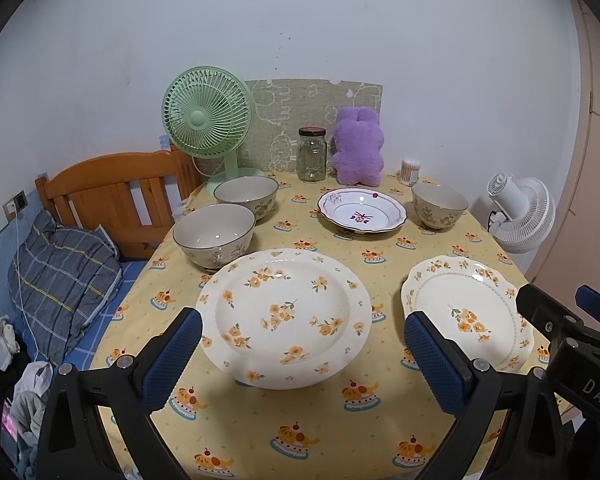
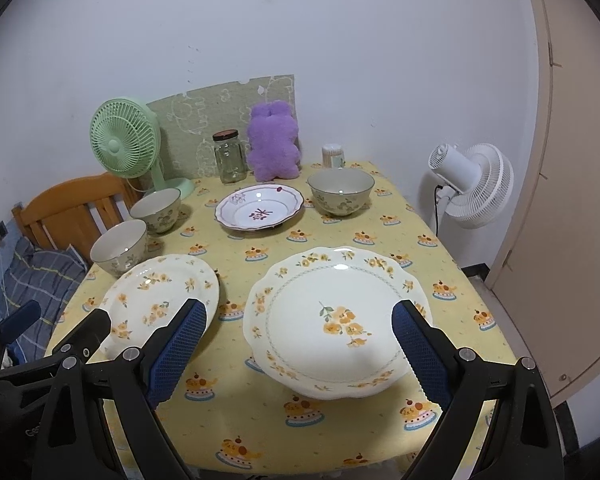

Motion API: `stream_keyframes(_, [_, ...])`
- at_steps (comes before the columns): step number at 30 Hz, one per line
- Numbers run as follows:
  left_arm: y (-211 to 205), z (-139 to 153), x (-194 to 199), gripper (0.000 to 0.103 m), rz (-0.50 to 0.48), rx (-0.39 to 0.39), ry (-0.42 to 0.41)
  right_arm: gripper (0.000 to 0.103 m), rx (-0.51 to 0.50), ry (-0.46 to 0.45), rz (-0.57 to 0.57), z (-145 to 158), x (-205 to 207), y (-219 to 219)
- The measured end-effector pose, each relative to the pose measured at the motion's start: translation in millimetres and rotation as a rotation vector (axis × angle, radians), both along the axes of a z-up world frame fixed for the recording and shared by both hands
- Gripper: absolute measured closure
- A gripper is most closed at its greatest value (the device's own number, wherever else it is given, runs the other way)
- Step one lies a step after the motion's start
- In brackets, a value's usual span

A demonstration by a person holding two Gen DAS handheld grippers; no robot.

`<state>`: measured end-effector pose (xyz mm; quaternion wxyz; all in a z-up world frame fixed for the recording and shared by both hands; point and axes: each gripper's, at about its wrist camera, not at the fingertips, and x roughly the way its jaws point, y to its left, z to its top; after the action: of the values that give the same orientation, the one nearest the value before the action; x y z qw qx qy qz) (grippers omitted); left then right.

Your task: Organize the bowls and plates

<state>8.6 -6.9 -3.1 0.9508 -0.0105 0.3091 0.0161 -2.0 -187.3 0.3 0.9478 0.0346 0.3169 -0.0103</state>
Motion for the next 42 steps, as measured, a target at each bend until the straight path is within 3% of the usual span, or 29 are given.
stream_keyframes(42, [-4.6,-1.2,9.8,0.002,-0.015,-0.011,0.0,0.007,-0.004,0.031,-0.019,-4.3,7.6,2.5])
